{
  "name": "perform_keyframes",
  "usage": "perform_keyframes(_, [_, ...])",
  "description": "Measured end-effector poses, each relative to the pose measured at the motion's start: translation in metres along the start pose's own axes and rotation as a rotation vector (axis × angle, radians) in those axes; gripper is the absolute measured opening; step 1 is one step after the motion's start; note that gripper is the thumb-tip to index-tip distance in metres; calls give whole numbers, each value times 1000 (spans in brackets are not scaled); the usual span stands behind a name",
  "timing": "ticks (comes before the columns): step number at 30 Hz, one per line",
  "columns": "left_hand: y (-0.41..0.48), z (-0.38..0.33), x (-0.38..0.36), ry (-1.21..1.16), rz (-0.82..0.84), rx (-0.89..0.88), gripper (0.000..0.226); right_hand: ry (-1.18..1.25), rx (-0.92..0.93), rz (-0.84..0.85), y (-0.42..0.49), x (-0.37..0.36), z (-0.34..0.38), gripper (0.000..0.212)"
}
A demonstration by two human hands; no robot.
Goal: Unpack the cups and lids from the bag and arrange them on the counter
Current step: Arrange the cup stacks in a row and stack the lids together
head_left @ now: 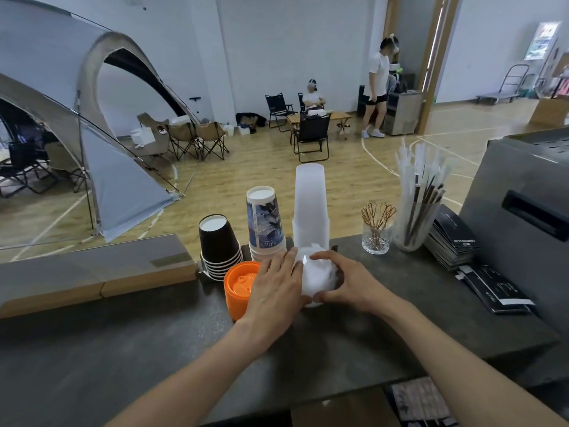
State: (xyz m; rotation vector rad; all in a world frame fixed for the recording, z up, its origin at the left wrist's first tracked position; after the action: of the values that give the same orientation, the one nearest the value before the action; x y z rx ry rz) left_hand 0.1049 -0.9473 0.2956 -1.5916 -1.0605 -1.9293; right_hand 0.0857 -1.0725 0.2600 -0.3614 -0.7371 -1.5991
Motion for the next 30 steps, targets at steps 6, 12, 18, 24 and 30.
perform_keyframes(6, [1, 2, 3, -19, 2, 17, 74, 11, 18, -36, -2, 6, 7, 85])
perform_keyframes(12, [-1, 3, 14, -76, -20, 30, 75, -25, 85, -44, -13, 20, 30, 85])
perform_keyframes(18, [-14, 27, 38, -188, -96, 80, 69, -205, 298, -365, -39, 59, 67, 33])
perform_keyframes(24, [-34, 52, 61, -161, -191, 147, 58, -200, 388, -461, -38, 56, 88, 16])
perform_keyframes(30, [-72, 79, 62, -114, -168, 234, 58, -136, 499, -391, -25, 20, 105, 11])
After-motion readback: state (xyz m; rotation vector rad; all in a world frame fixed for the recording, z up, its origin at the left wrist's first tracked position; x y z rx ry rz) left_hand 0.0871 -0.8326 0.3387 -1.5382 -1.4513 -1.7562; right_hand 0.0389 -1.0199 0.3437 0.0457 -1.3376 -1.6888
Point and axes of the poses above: each hand's wrist, its own y-axis towards the middle knuckle, its own x-axis out of the back of the hand, z = x × y, the point moved 10 cm from there along y, towards the middle knuckle, and after that the axes turned 11 degrees about x, right-handed, at the moved point
